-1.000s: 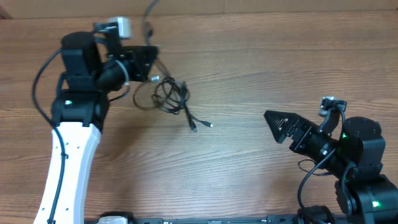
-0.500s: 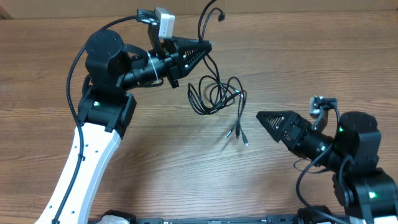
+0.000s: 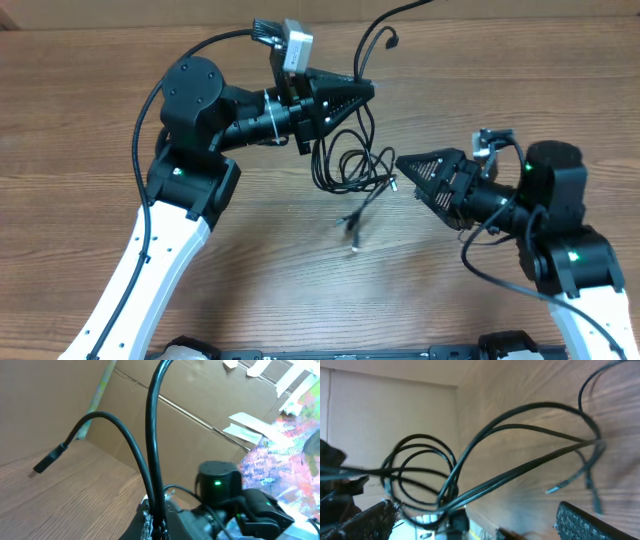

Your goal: Untangle cables

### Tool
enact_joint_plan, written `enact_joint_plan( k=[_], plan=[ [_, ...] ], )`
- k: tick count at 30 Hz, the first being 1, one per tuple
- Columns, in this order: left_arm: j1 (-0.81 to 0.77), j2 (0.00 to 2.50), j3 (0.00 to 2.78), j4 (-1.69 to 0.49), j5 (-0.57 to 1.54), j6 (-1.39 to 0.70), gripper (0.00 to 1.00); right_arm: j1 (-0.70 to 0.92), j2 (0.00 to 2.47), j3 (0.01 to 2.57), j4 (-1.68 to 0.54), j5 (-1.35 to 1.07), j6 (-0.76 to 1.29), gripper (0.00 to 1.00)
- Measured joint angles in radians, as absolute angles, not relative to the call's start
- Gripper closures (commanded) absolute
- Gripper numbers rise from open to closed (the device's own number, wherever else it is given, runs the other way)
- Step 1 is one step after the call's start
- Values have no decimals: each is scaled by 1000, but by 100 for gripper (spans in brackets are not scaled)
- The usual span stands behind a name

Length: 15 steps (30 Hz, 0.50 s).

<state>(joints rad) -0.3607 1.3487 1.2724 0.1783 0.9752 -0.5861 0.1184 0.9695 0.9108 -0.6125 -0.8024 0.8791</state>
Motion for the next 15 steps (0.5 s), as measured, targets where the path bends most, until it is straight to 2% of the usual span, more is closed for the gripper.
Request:
enact_joint_plan(
  k=[13,15],
  plan=[
    [-447,1349,1272,187,910,-596,96,118,1044,911,-612,-876,890,0],
    [-472,1349,1272,187,893,-596,96,118,1044,911,-613,-875,890,9]
  ],
)
